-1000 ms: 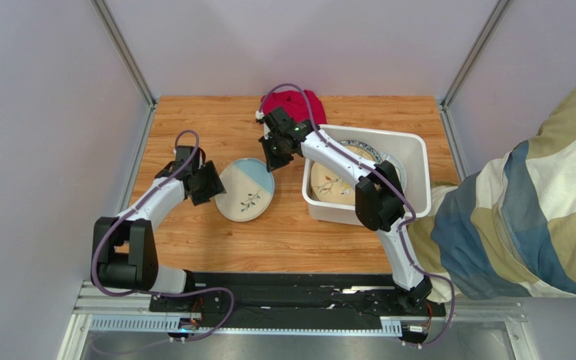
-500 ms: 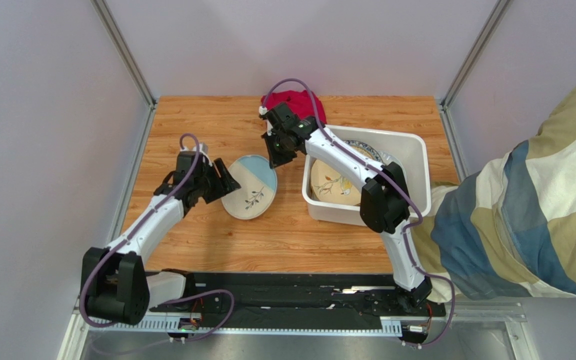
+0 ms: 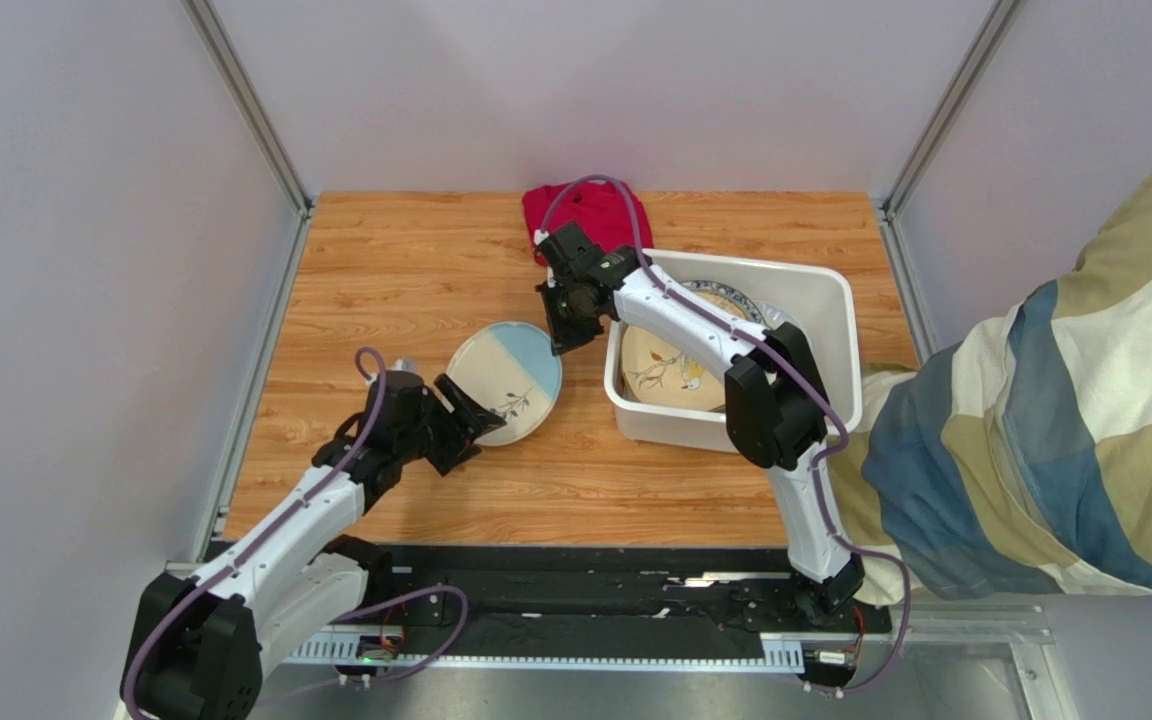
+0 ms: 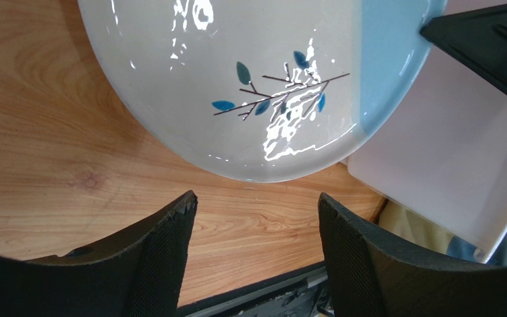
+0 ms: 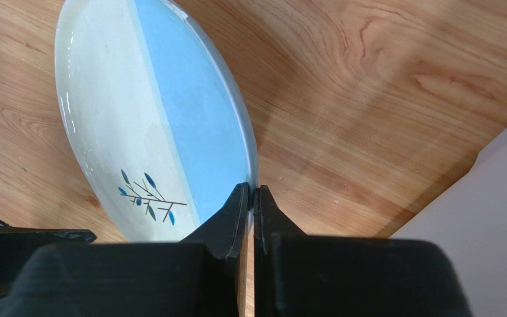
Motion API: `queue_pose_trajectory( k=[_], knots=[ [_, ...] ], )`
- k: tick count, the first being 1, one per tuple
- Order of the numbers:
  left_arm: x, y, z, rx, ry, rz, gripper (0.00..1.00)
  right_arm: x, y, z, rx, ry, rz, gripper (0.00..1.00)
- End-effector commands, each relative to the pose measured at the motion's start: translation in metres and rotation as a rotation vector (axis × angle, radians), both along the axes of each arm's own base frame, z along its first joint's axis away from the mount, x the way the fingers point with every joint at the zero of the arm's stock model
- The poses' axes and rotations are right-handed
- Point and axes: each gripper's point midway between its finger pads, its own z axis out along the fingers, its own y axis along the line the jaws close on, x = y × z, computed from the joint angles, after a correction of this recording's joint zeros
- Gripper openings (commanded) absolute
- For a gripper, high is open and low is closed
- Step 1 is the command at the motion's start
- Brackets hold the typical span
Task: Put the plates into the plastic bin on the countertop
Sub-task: Pick up the plate at the center of the board.
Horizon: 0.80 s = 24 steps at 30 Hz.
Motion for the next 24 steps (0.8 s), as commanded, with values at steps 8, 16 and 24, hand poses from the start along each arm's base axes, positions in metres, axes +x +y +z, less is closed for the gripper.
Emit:
queue_pose_trajectory(
  k=[8, 16, 24],
  knots=[
    [-0.008, -0.008, -0.015, -0.085, 0.075, 0.096, 0.74, 0.0, 0.019, 0.062, 0.161, -0.099, -0.02, 0.0],
    [0.005, -0.016, -0.028, -0.103, 0.084, 0.104, 0.75, -0.012, 0.016, 0.057, 0.151, -0.064, -0.013, 0.0],
    [0.016, -0.009, -0.03, -0.078, 0.048, 0.155, 0.75, -0.036, 0.008, 0.041, 0.127, 0.011, 0.004, 0.0]
  ],
)
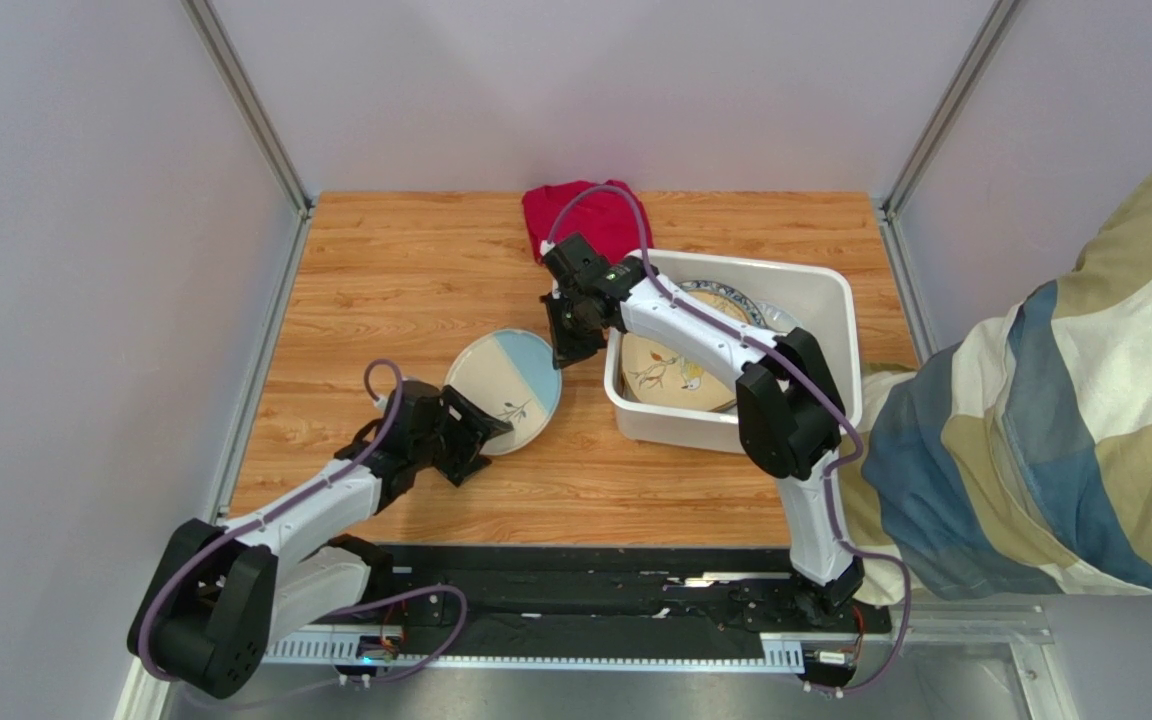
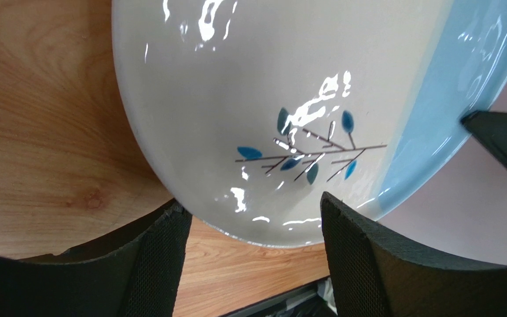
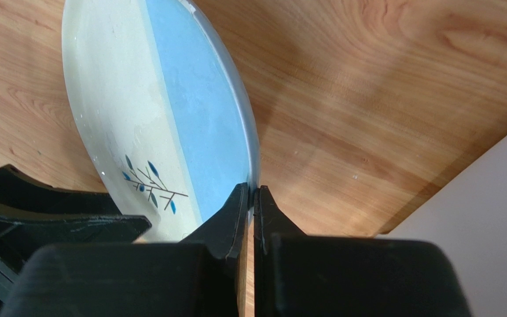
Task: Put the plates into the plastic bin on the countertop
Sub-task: Pick up the plate at the center of the board.
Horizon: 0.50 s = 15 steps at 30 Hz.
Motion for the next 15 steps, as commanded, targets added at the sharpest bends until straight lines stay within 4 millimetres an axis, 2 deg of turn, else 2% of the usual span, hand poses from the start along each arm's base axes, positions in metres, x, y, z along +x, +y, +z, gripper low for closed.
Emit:
queue_pose_trajectory(
  k=[1, 6, 10, 15],
  knots=[
    [0.017, 0.004, 0.014, 0.005, -0.093, 0.056, 0.75, -0.015, 0.009, 0.037, 0.084, -0.026, 0.032, 0.0],
    [0.016, 0.017, 0.009, 0.037, -0.11, 0.109, 0.76, -0.032, 0.009, 0.018, 0.039, 0.024, 0.063, 0.0],
    [0.017, 0.026, 0.016, 0.059, -0.149, 0.146, 0.75, -0.046, 0.01, -0.002, 0.007, 0.072, 0.088, 0.0],
    [0.022, 0.033, 0.027, 0.071, -0.206, 0.18, 0.75, -0.058, 0.015, -0.012, 0.015, 0.119, 0.11, 0.0]
  ],
)
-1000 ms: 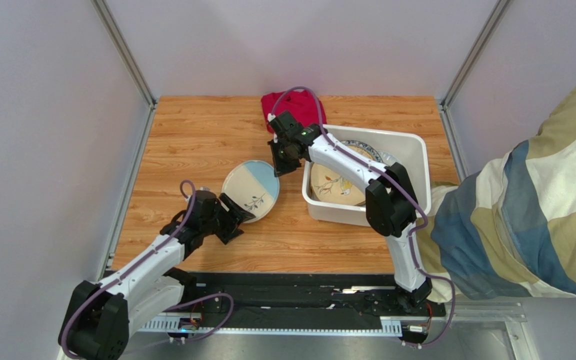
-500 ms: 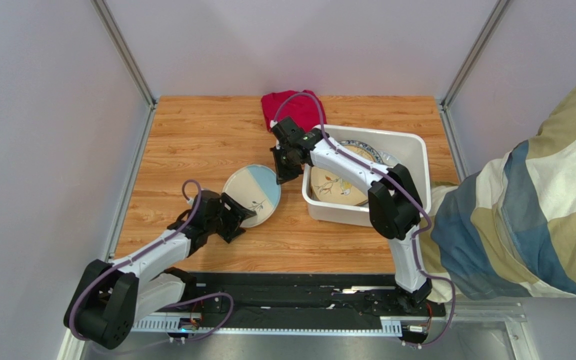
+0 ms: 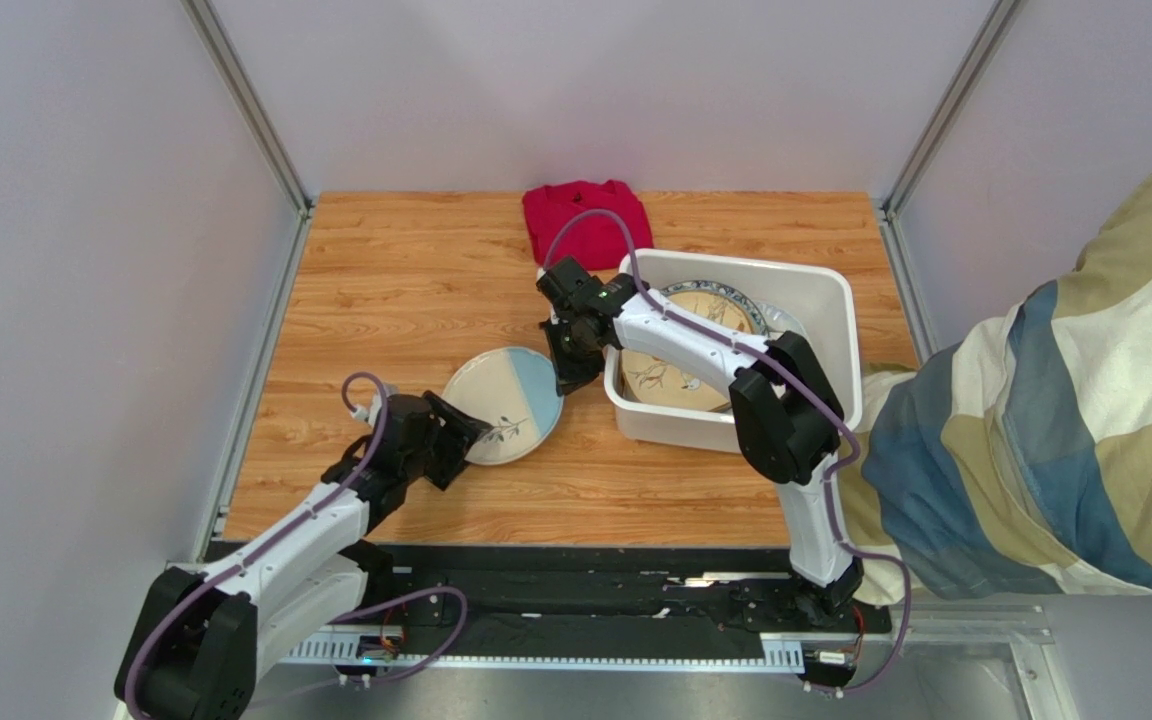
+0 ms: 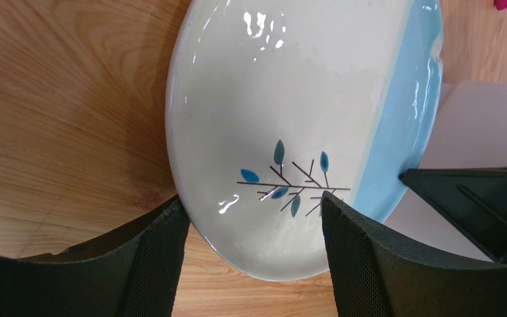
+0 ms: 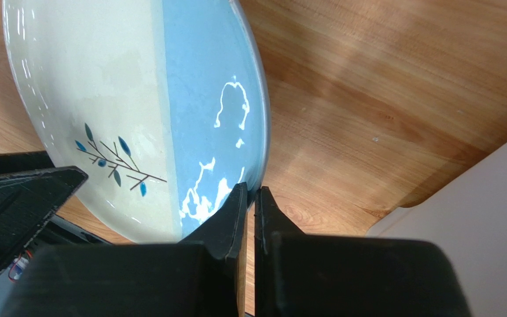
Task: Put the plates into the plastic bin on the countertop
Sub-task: Pick up the plate at the center of the board.
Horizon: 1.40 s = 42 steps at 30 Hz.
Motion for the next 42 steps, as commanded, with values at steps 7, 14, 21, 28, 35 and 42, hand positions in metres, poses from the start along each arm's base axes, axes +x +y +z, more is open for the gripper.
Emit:
queue_pose_trajectory(
  k=[7, 14, 21, 28, 35, 42],
  knots=[
    [0.025, 0.002, 0.035, -0.017, -0.171, 0.049, 0.74, -0.038, 0.032, 0.002, 0.091, 0.084, 0.106, 0.0],
    [0.032, 0.002, 0.049, -0.05, -0.235, 0.07, 0.62, -0.055, 0.045, -0.011, 0.114, 0.14, 0.147, 0.0],
    [0.034, 0.006, 0.06, -0.055, -0.272, 0.097, 0.47, -0.065, 0.053, -0.019, 0.11, 0.159, 0.173, 0.0],
    [0.035, 0.005, 0.054, -0.049, -0.276, 0.088, 0.33, -0.064, 0.054, -0.023, 0.107, 0.156, 0.178, 0.0],
    [0.043, 0.004, 0.064, -0.035, -0.329, 0.073, 0.0, -0.062, 0.055, -0.011, 0.121, 0.128, 0.178, 0.0],
    [0.044, 0.016, 0.087, -0.013, -0.399, 0.116, 0.0, -0.045, 0.054, 0.049, 0.175, 0.008, 0.181, 0.13]
  ],
)
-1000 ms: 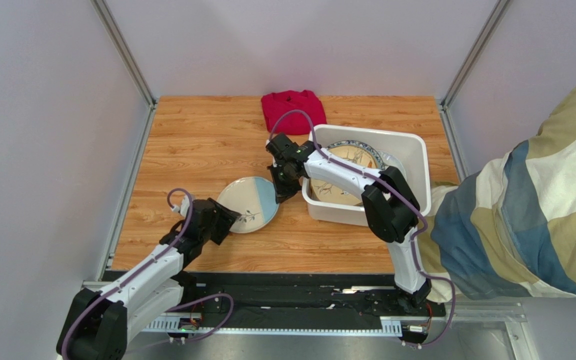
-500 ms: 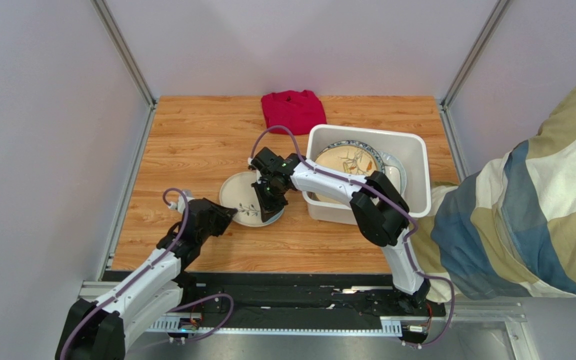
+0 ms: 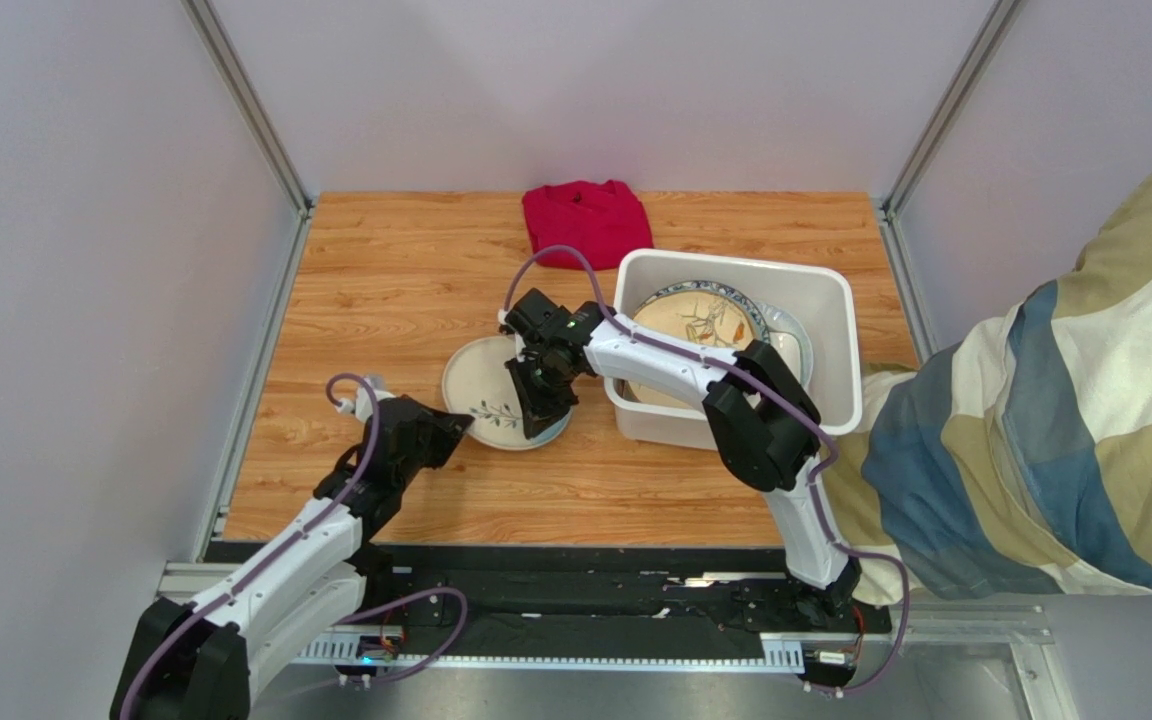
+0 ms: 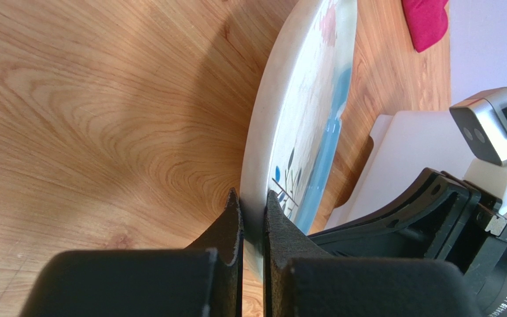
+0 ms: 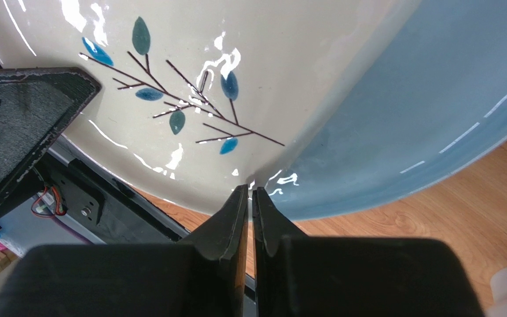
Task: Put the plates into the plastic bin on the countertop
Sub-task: Pick up the plate at the center of the board.
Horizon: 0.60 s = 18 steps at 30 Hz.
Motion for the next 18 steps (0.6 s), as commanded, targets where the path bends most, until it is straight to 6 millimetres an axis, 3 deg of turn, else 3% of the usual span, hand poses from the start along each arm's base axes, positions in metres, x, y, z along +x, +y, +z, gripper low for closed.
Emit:
queue_pose_trajectory(
  k=[1, 5, 8, 11, 18],
  knots=[
    [0.02, 0.004, 0.063, -0.034, -0.215, 0.039, 0.0, 0.024, 0.009, 0.084, 0.127, -0.164, 0.003, 0.16],
    [0.019, 0.02, 0.094, 0.05, -0.287, 0.036, 0.0, 0.044, -0.009, 0.136, 0.193, -0.226, -0.027, 0.45],
    [0.014, 0.024, 0.114, 0.082, -0.314, 0.002, 0.0, 0.057, -0.026, 0.178, 0.292, -0.26, -0.04, 0.54],
    [0.008, 0.02, 0.129, 0.061, -0.358, -0.03, 0.0, 0.068, -0.041, 0.204, 0.363, -0.281, -0.044, 0.57],
    [-0.006, 0.013, 0.175, 0.048, -0.475, -0.102, 0.0, 0.069, -0.059, 0.234, 0.458, -0.307, -0.052, 0.57]
  ],
)
